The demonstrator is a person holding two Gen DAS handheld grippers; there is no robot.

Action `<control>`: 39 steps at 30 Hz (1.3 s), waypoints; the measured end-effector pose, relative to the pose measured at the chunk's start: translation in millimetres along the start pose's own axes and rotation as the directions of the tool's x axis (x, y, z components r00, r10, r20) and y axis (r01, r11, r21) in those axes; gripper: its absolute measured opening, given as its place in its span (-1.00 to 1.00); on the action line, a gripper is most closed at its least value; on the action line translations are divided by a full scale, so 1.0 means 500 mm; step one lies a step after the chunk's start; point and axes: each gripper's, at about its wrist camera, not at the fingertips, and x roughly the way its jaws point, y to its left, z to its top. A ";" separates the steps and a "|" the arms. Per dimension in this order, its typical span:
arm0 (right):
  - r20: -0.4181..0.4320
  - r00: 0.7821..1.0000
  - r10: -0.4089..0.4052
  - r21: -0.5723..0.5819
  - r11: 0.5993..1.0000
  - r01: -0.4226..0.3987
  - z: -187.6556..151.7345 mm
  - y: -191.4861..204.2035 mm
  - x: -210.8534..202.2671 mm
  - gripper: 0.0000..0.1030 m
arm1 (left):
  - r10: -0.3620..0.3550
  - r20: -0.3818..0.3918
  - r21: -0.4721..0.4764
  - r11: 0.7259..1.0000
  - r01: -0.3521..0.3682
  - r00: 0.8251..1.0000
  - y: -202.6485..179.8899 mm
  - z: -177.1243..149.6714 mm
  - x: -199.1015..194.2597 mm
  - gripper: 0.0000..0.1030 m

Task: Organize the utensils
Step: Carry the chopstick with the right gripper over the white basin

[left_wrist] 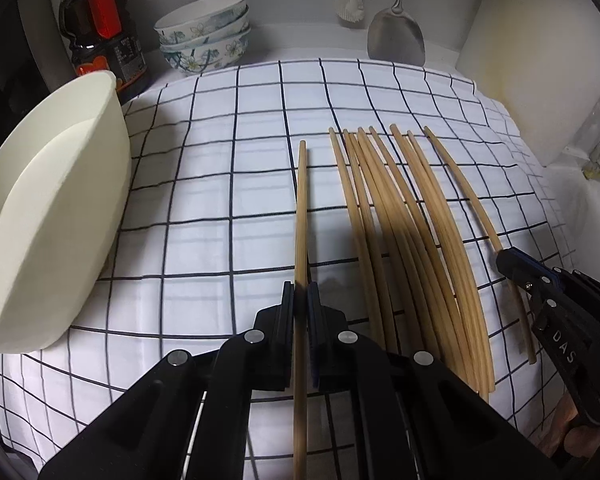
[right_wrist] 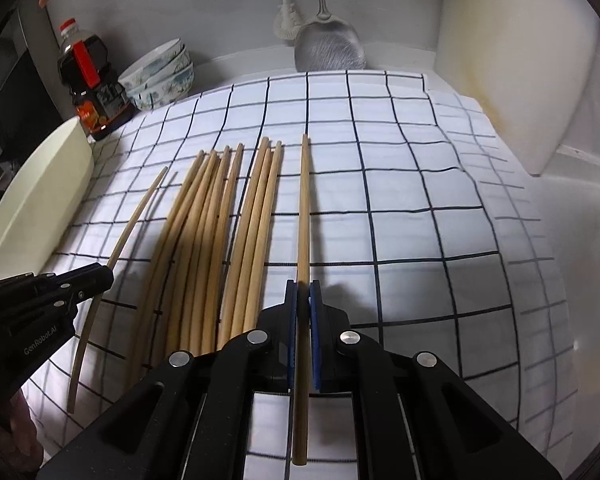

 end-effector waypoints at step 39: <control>-0.055 0.943 0.328 -0.165 0.928 -0.333 0.214 0.613 0.052 -0.89 | 0.114 0.103 -0.218 0.972 -0.090 0.988 0.575 0.068 -0.136 -0.86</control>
